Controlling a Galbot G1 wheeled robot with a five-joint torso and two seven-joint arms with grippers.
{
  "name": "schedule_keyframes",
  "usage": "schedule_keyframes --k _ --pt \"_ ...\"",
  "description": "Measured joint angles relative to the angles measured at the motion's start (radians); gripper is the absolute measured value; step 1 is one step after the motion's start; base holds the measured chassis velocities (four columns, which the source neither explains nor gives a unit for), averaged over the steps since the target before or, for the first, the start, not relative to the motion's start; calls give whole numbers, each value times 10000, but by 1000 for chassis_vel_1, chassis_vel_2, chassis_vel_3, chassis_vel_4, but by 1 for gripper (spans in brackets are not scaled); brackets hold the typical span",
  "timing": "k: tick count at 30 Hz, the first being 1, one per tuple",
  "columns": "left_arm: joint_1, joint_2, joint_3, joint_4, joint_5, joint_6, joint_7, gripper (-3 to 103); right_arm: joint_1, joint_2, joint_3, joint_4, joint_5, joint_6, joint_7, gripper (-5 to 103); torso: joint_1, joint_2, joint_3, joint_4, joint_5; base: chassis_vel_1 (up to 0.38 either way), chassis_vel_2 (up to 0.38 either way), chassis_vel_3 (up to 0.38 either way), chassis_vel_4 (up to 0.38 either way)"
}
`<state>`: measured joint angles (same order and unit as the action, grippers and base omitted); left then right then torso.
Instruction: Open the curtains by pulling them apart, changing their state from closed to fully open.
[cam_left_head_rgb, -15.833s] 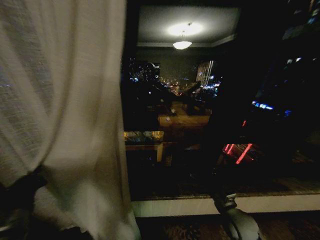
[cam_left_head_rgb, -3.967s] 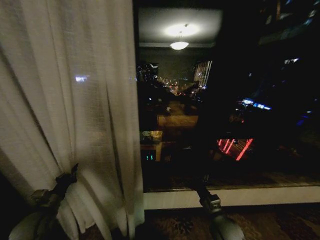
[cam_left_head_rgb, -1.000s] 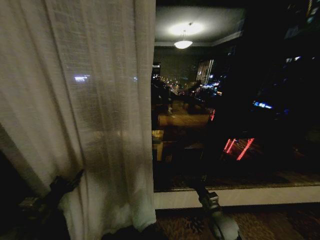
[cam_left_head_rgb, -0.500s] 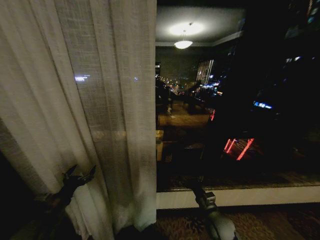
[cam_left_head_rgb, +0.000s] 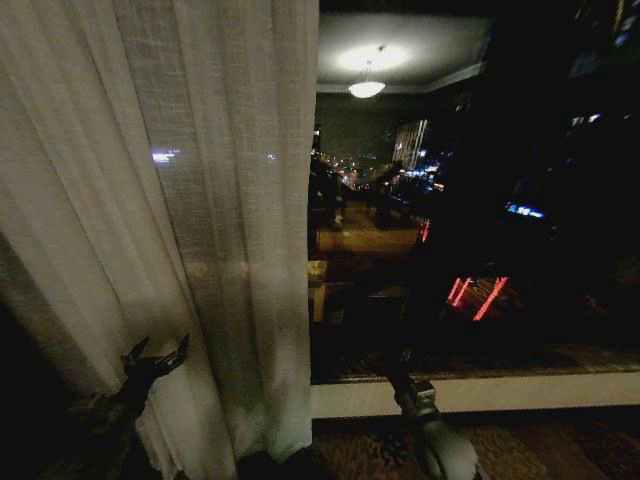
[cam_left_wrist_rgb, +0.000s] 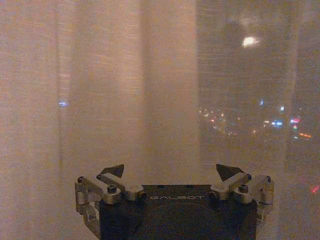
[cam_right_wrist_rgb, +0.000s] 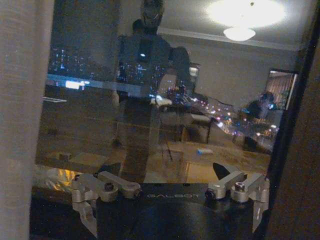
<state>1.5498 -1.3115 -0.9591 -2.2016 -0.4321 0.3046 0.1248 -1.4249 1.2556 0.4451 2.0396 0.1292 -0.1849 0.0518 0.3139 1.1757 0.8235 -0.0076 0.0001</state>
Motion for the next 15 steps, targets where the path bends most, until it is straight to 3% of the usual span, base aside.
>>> schedule_keyframes --k 4,15 --pt "-148 28 118 167 146 -2 13 100 78 -89 23 -105 0 6 0 100 0 0 0 -1 -1 -139 -126 145 123" --pt "-109 62 -60 221 178 -55 30 100 324 -166 -11 -405 10 51 -66 100 -1 0 0 -4 9 -248 -249 242 248"
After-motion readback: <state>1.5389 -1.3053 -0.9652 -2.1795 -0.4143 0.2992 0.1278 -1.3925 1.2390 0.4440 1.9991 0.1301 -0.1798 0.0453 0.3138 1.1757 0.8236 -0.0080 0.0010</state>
